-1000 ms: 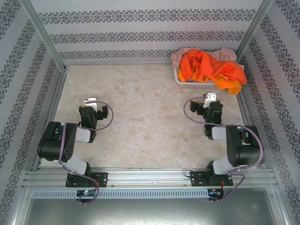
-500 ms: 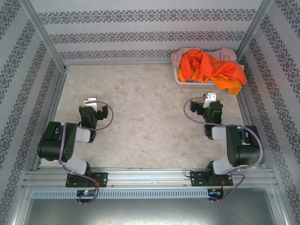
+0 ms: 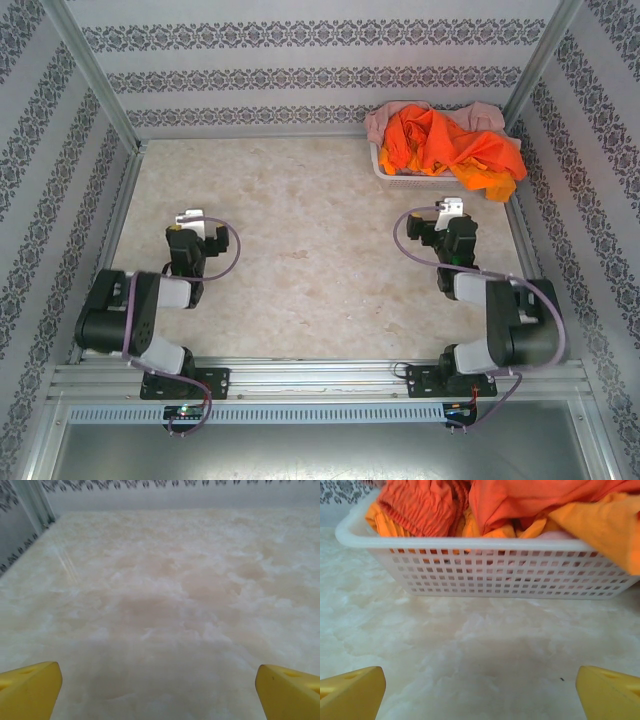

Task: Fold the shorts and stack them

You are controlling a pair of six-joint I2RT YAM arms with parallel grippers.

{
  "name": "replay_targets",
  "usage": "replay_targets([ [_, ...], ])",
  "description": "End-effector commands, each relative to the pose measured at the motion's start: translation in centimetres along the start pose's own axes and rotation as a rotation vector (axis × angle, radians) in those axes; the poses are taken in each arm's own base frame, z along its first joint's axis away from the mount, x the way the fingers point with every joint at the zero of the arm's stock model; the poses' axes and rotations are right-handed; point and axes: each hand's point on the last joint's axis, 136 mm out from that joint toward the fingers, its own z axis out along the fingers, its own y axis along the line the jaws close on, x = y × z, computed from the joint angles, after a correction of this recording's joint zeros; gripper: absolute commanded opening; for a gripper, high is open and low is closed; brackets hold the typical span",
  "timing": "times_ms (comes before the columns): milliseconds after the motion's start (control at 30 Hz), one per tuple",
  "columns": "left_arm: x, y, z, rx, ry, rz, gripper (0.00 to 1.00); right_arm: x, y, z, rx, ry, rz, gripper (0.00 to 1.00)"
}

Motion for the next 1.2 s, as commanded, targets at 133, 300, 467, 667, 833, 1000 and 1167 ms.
replay_targets([
  [133, -6.1, 1.1, -6.2, 0.000, -0.043, -0.166, 1.00, -7.0, -0.2, -6.0, 0.025, -0.067, 0.095, 0.98],
  [300, -8.4, -0.9, -10.5, 0.171, -0.046, -0.337, 1.00, -11.9, 0.8, -8.0, -0.029, -0.088, 0.160, 0.98],
  [467, -9.0, -5.0, -12.5, 0.419, 0.036, -0.465, 1.00, -15.6, 1.0, -5.4, -0.024, 0.040, 0.135, 0.98],
  [667, -7.2, -7.9, -12.5, 0.560, 0.197, -0.526, 1.00, -17.6, 0.2, 1.1, 0.047, 0.163, 0.077, 0.94],
  [833, -6.0, -8.4, -12.4, 0.582, 0.238, -0.561, 1.00, -17.0, -1.3, 7.3, 0.128, 0.248, 0.030, 0.87],
  [1000, -5.1, -8.8, -12.5, 0.603, 0.254, -0.589, 1.00, -15.6, -2.0, 12.5, 0.166, 0.346, 0.007, 0.86],
  [1167, -4.6, -9.1, -12.3, 0.607, 0.274, -0.596, 1.00, -13.4, -3.6, 16.6, 0.243, 0.427, 0.001, 0.77],
])
